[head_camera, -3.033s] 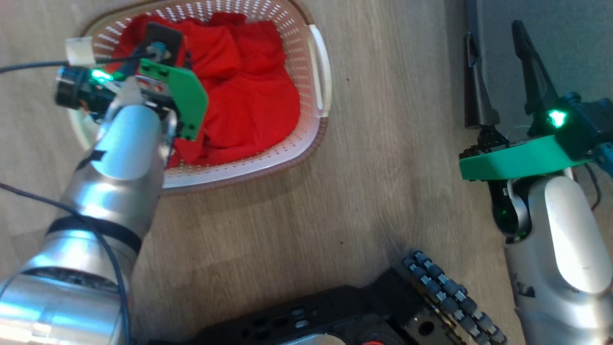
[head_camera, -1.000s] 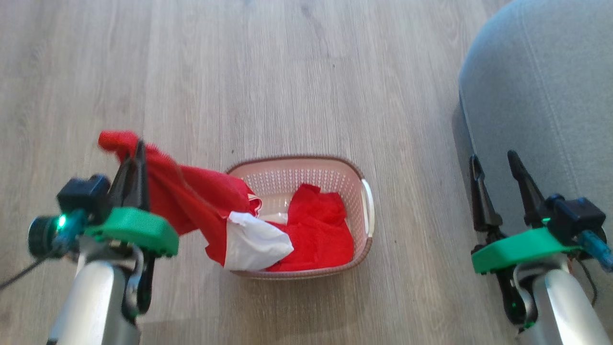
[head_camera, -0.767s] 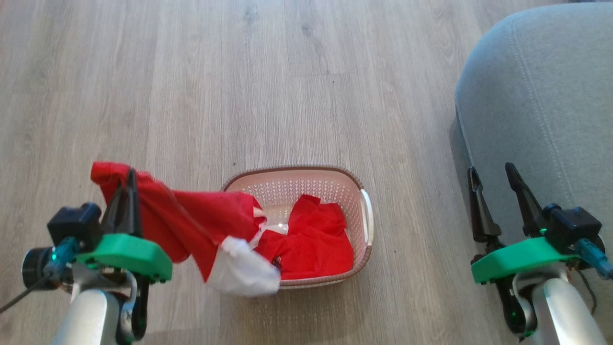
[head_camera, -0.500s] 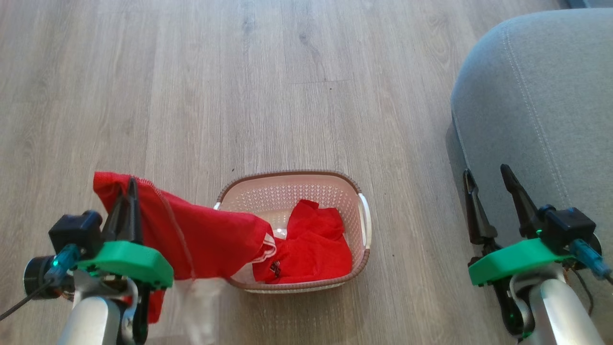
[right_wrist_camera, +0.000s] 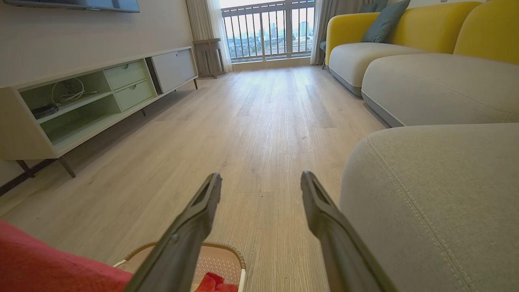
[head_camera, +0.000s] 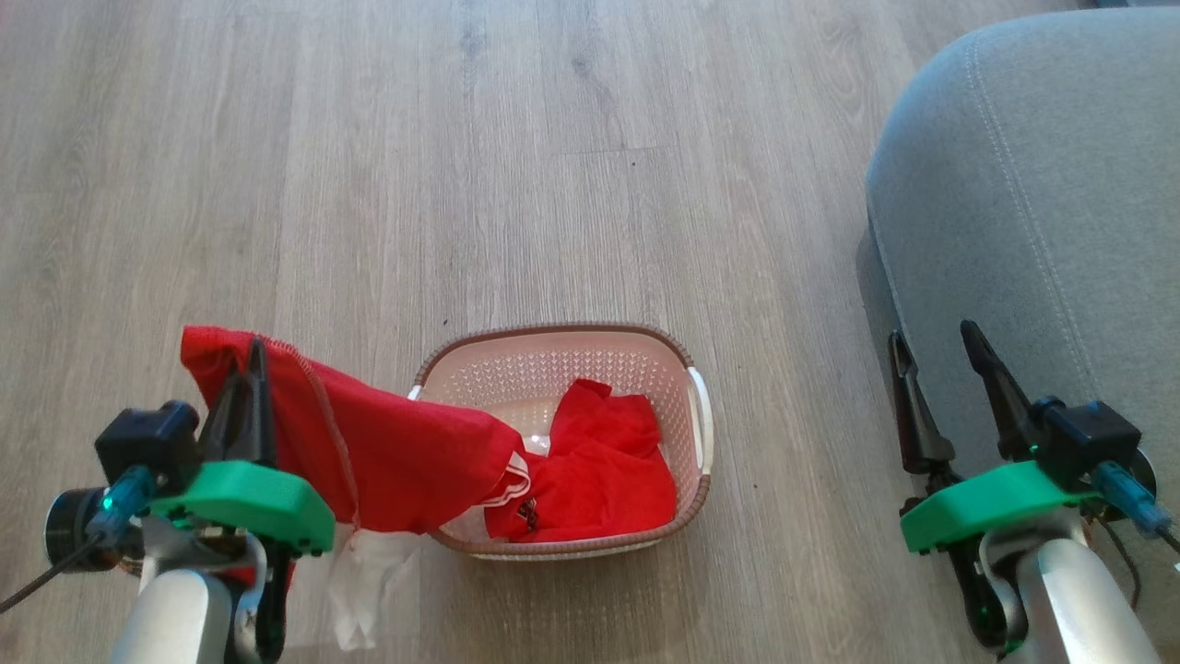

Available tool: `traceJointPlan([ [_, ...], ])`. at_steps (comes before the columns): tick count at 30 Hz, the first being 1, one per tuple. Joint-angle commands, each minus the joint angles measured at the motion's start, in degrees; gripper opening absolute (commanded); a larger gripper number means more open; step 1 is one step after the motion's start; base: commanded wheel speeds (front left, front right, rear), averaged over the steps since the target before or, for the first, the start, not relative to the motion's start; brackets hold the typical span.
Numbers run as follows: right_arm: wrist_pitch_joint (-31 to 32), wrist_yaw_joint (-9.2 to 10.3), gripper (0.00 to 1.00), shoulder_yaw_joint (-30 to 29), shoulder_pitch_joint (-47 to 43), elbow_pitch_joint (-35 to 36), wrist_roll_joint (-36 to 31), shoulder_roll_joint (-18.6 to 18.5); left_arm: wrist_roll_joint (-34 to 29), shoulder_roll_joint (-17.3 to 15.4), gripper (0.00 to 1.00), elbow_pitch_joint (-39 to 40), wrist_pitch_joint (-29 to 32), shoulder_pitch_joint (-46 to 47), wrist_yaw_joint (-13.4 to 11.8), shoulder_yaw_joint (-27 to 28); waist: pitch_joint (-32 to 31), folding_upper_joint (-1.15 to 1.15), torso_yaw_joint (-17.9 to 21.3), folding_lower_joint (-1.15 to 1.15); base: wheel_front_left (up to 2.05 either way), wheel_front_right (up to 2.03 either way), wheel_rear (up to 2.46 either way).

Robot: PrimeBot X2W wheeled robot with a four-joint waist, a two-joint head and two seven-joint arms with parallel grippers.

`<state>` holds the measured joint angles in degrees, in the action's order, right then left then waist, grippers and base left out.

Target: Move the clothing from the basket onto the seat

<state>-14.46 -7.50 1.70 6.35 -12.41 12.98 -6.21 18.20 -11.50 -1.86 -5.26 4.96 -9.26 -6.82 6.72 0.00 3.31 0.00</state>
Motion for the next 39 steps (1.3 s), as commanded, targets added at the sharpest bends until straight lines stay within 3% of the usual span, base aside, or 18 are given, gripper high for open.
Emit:
traceJointPlan([
  [1, -0.5, 0.01, 1.0, 1.1, 0.5, 1.6, -0.6, -0.7, 0.2, -1.8, 0.0, 2.5, 0.1, 2.1, -0.3, 2.0, 0.0, 0.0, 0.0, 0.0, 0.0, 0.0, 0.0],
  [8, -0.5, 0.01, 1.0, 1.3, 0.5, 1.6, -1.0, -0.8, 0.2, -1.9, 0.0, 2.8, 0.4, 1.8, -0.6, 1.7, -0.2, 0.0, 0.1, 0.0, 0.0, 0.0, 0.0],
  [13, -0.5, 0.01, 1.0, 6.3, 1.6, 1.4, -0.6, -2.1, 0.2, -1.9, 0.0, 3.5, 0.8, 2.7, -0.2, 0.7, 0.0, 0.0, 0.1, 0.0, 0.0, 0.0, 0.0],
  [19, -0.5, 0.01, 1.0, 26.1, 8.4, -0.9, 4.4, -7.3, -1.4, -1.8, 0.0, 4.5, 2.4, 6.9, 2.6, -4.1, -0.6, 0.0, 0.1, 0.0, 0.0, 0.0, 0.0],
  [24, -0.5, 0.01, 1.0, 38.4, 16.6, -2.7, 8.8, -9.6, -2.6, 0.9, 0.0, 5.4, 4.6, 12.1, 6.7, -11.7, -2.4, 0.0, -0.9, 0.0, 0.0, 0.0, 0.0],
  [32, -0.5, 0.01, 1.0, 48.2, 24.0, -4.4, 13.7, -10.5, -2.9, 5.3, 0.0, 5.1, 6.3, 16.3, 10.5, -20.2, -3.7, 0.0, -2.2, 0.0, 0.0, 0.0, 0.0],
  [39, -0.5, 0.01, 1.0, 48.8, 26.9, -5.4, 14.2, -12.7, -2.2, 6.7, 0.0, 6.4, 7.4, 17.9, 11.9, -24.2, -3.4, 0.0, -2.8, 0.0, 0.0, 0.0, 0.0],
])
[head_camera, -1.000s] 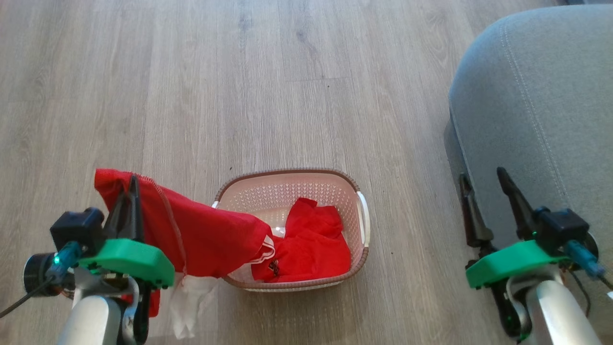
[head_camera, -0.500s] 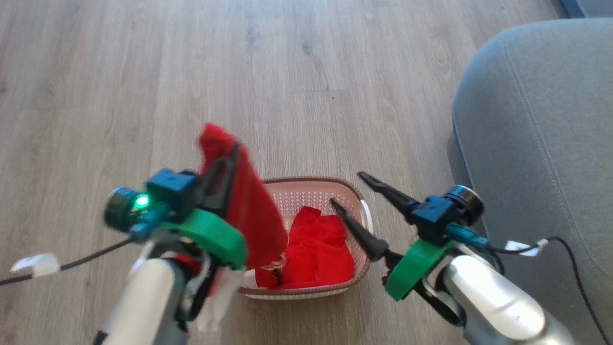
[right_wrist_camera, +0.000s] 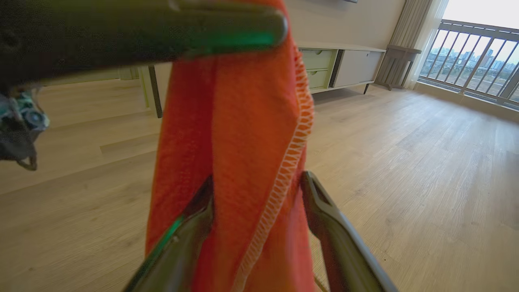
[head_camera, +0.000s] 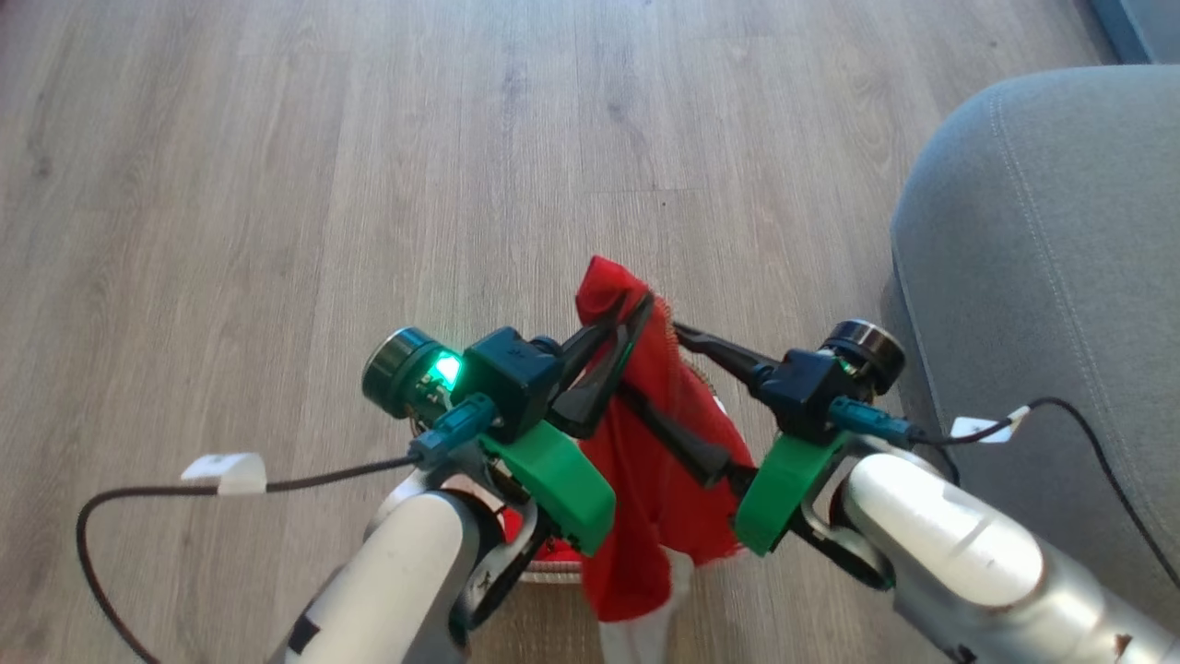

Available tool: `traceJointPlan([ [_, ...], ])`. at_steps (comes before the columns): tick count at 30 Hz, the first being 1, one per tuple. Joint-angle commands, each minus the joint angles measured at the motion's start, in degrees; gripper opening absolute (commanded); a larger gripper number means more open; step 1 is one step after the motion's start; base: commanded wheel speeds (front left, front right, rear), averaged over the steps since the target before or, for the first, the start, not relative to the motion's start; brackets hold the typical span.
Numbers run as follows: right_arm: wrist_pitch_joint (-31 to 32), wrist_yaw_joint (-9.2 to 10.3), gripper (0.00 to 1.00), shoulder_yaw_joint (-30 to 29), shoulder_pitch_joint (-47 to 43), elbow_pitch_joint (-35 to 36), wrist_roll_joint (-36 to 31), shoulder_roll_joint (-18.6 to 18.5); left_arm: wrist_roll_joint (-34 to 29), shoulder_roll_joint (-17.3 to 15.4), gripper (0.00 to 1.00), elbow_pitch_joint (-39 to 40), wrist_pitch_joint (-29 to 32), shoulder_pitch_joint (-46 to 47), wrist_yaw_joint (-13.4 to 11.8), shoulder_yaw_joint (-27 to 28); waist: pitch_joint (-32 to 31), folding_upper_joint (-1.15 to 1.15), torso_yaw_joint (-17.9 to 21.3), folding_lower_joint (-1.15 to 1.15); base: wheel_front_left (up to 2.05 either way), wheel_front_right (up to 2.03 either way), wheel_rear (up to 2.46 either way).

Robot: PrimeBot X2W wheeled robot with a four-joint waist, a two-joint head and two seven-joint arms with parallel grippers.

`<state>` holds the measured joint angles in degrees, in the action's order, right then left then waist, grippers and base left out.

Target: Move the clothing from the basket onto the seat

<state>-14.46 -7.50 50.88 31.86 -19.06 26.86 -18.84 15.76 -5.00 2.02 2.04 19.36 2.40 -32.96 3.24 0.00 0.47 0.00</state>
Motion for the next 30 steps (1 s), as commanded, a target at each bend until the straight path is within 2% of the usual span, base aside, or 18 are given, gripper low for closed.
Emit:
traceJointPlan([
  [1, -0.5, 0.01, 1.0, -0.8, 1.4, 1.3, 0.4, -0.2, 0.5, 0.3, 0.0, 3.0, 0.1, 3.6, 0.5, 1.6, 0.2, 0.0, 0.1, 0.0, 0.0, 0.0, 0.0],
  [3, -0.5, 0.01, 1.0, -1.0, 1.3, 0.9, 0.9, -0.3, 1.5, 0.5, 0.0, 4.0, 0.3, 3.5, 0.9, 0.9, 0.2, 0.0, 0.3, 0.0, 0.0, 0.0, 0.0],
  [4, -0.5, 0.01, 0.9, -0.7, 1.1, 0.5, 1.6, -0.4, 1.8, 0.6, 0.0, 4.6, 0.4, 3.4, 1.0, 0.6, 0.2, 0.0, 0.4, 0.0, 0.0, 0.0, 0.0],
  [5, -0.5, 0.01, 0.35, -0.4, 1.0, 0.5, 2.5, -0.2, 2.2, 0.7, 0.0, 5.0, 0.5, 3.3, 1.0, 0.3, 0.3, 0.0, 0.5, 0.0, 0.0, 0.0, 0.0],
  [6, -0.5, 0.01, 0.0, 0.0, 0.8, 0.5, 3.6, -0.2, 2.5, 0.8, 0.0, 5.4, 0.6, 3.2, 1.0, 0.0, 0.3, 0.0, 0.6, 0.0, 0.0, 0.0, 0.0],
  [13, -0.5, 0.01, 0.0, 0.9, 0.5, 0.6, 8.9, -0.6, 3.4, 0.9, 0.02, 6.6, 0.5, 3.2, 0.3, 0.1, 0.9, 0.0, 1.3, 0.0, 0.0, 0.0, 0.0],
  [15, -0.5, 0.01, 0.0, -0.1, 0.3, 0.9, 9.8, -0.7, 3.4, 0.7, 0.38, 6.2, 0.1, 3.1, -0.1, 0.7, 1.2, 0.0, 1.5, 0.0, 0.0, 0.0, 0.0],
  [16, -0.5, 0.01, 0.0, -0.8, 0.2, 1.1, 10.1, -0.8, 3.4, 0.5, 0.5, 5.9, 0.0, 3.0, -0.3, 1.0, 1.4, 0.0, 1.5, 0.0, 0.0, 0.0, 0.0],
  [17, -0.5, 0.01, 0.0, -1.5, 0.0, 1.2, 10.4, -0.9, 3.4, 0.4, 0.84, 5.4, -0.3, 2.9, -0.5, 1.2, 1.5, 0.0, 1.6, 0.0, 0.0, 0.0, 0.0],
  [18, -0.5, 0.01, 0.0, -1.5, 0.0, 1.2, 10.4, -0.9, 3.4, 0.4, 0.84, 5.4, -0.3, 2.9, -0.5, 1.2, 1.5, 0.0, 1.6, 0.0, 0.0, 0.0, 0.0],
  [19, -0.5, 0.01, 0.0, -2.2, -0.2, 1.3, 10.6, -1.1, 3.4, 0.2, 1.0, 4.9, -0.7, 2.8, -0.7, 1.6, 1.6, 0.0, 1.7, 0.0, 0.0, 0.0, 0.0],
  [24, -0.5, 0.01, 0.0, -6.4, -0.9, 1.4, 10.4, -2.6, 3.2, -0.5, 1.0, 0.3, -3.7, 1.7, -1.4, 2.5, 2.3, 0.0, 2.4, 0.0, 0.0, 0.0, 0.0],
  [30, -0.5, 0.01, 0.0, -11.6, -1.9, 2.6, 9.3, -4.4, 3.5, 0.1, 1.0, -6.4, -9.7, 1.0, -0.8, 1.9, 3.1, 0.0, 4.5, 0.0, 0.0, 0.0, 0.0],
])
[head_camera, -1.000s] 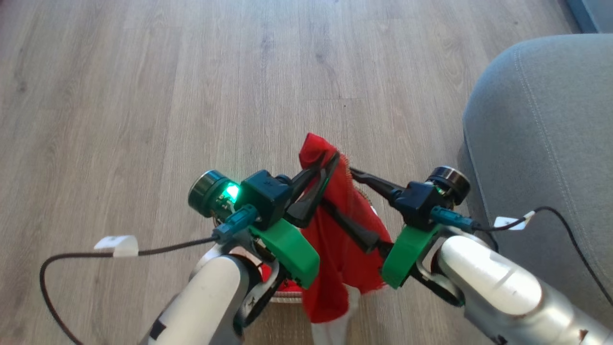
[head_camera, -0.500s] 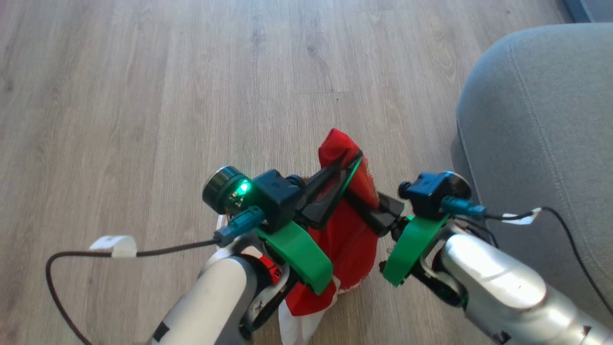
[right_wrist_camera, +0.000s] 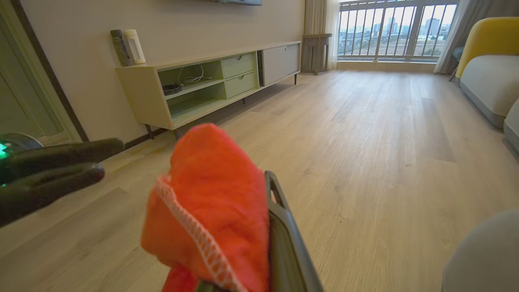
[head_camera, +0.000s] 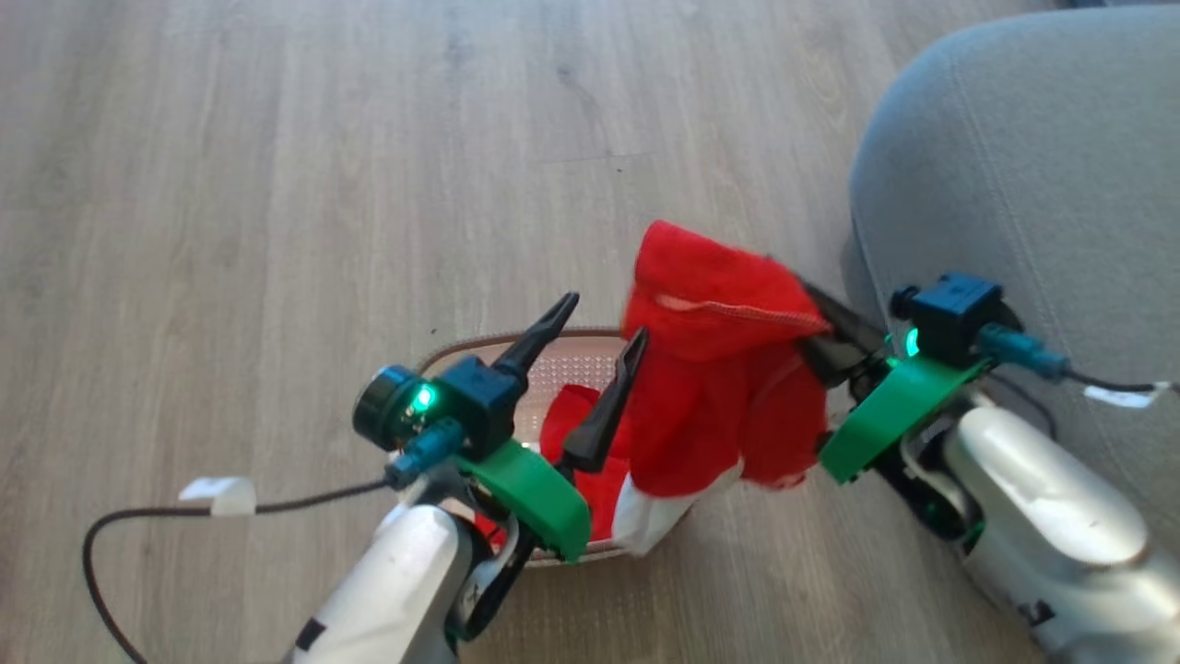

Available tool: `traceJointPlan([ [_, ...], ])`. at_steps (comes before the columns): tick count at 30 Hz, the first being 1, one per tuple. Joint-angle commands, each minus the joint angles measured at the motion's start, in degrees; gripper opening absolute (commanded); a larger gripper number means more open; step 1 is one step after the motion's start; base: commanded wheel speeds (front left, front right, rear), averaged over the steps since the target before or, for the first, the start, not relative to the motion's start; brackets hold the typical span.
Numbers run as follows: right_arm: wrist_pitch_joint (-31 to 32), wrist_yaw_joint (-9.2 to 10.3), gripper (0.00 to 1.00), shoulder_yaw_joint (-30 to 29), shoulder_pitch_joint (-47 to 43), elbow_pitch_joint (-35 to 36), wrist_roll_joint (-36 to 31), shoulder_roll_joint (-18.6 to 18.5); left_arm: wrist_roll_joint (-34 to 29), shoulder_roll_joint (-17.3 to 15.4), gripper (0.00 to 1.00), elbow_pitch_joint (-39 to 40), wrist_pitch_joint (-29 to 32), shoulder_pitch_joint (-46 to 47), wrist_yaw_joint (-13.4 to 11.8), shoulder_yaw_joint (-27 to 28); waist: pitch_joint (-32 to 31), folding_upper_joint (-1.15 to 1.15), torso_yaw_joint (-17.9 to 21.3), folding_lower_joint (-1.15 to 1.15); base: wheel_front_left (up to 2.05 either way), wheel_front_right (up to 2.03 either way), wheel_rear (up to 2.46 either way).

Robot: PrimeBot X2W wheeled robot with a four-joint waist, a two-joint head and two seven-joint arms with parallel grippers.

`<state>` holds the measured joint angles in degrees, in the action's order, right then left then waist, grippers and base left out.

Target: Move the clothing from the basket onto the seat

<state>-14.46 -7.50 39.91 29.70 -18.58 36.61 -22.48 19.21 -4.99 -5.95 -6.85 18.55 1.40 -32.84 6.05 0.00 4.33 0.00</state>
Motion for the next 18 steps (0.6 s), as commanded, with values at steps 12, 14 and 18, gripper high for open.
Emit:
traceJointPlan([
  [12, -0.5, 0.01, 0.0, -8.4, 0.2, 5.5, -2.6, -4.8, -0.7, 1.8, 1.0, -8.1, -7.7, 4.0, 0.8, -3.0, 3.6, 0.0, 10.1, 0.0, 0.0, 0.0, 0.0],
  [14, -0.5, 0.01, 0.0, -9.4, -0.1, 6.0, -2.8, -5.4, -0.8, 1.9, 1.0, -8.9, -7.9, 4.6, 0.9, -3.7, 4.3, 0.0, 11.7, 0.0, 0.0, 0.0, 0.0],
  [18, -0.5, 0.01, 0.0, -11.2, -1.0, 6.7, -2.9, -6.4, -0.5, 2.0, 1.0, -9.7, -8.1, 5.6, 1.0, -4.7, 5.2, 0.0, 14.3, 0.0, 0.0, 0.0, 0.0],
])
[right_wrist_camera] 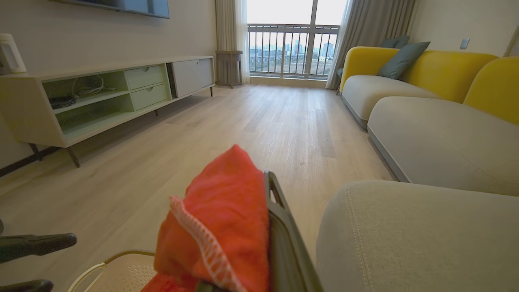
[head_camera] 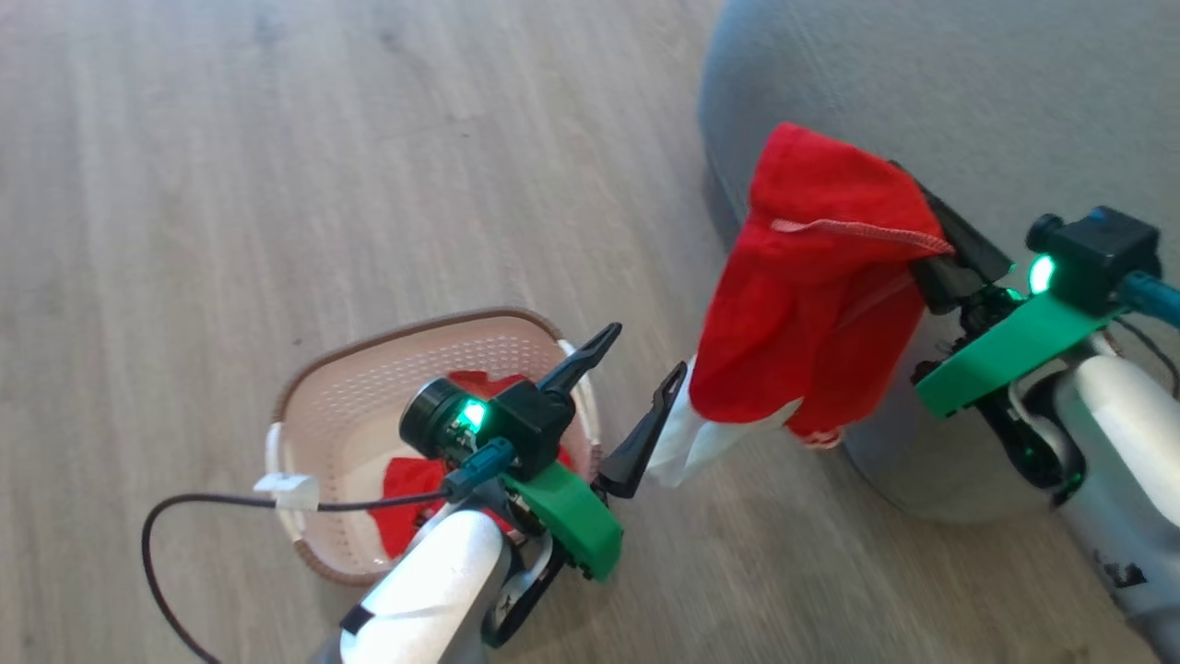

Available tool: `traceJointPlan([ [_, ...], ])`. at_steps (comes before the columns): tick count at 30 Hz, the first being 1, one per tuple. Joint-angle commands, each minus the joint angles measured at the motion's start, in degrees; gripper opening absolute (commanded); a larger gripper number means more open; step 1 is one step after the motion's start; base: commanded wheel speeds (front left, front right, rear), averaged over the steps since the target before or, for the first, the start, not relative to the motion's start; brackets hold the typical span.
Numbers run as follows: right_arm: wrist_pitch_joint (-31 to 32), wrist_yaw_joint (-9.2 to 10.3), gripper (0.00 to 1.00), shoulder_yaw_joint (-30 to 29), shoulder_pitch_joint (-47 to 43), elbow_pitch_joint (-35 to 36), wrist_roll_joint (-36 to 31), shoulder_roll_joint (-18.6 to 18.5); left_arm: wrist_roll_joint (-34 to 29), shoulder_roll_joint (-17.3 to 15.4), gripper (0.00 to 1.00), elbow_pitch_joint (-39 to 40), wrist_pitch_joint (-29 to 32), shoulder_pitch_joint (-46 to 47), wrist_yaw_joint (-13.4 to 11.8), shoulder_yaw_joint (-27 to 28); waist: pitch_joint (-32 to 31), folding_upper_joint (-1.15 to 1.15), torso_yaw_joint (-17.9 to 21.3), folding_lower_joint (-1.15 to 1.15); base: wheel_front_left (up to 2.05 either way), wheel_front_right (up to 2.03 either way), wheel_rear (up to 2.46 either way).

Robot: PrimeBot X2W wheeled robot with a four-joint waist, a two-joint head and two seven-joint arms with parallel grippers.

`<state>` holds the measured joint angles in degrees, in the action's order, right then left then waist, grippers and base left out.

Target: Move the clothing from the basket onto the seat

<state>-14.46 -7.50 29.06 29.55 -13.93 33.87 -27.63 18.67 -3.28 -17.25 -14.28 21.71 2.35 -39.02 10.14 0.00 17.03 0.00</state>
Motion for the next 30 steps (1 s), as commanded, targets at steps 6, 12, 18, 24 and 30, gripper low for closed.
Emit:
traceJointPlan([
  [6, -0.5, 0.01, 0.0, -2.2, -1.9, 2.4, -0.1, -1.3, 0.2, 0.4, 1.0, 2.1, -0.7, 3.3, -0.1, 0.7, 2.5, 0.0, 3.5, 0.0, 0.0, 0.0, 0.0],
  [12, -0.5, 0.01, 0.0, -5.8, -0.3, 2.6, 0.7, 0.2, -0.4, 0.4, 1.0, 2.1, -0.7, 5.9, 0.0, -0.3, 7.6, 0.0, 2.9, 0.0, 0.0, 0.0, 0.0],
  [18, -0.5, 0.01, 0.0, -10.2, 7.0, 1.5, 1.7, 1.1, -1.6, 0.4, 1.0, 1.5, -0.7, 9.2, 0.2, 0.2, 14.2, 0.0, 1.7, 0.0, 0.0, 0.0, 0.0],
  [24, 0.4, 0.01, 0.0, -18.8, 23.0, -4.6, 4.0, -2.2, -2.9, -0.4, 1.0, 1.0, -0.7, 12.9, 0.7, 0.8, 21.3, 0.0, -0.3, 0.0, 0.0, 0.0, 0.0],
  [30, 8.3, 0.01, 0.0, -32.5, 42.0, -16.4, 5.3, -9.5, -3.8, -1.1, 1.0, 1.5, -0.7, 15.9, 1.0, 1.6, 27.4, 0.0, -3.3, 0.0, 0.0, 0.0, 0.0],
])
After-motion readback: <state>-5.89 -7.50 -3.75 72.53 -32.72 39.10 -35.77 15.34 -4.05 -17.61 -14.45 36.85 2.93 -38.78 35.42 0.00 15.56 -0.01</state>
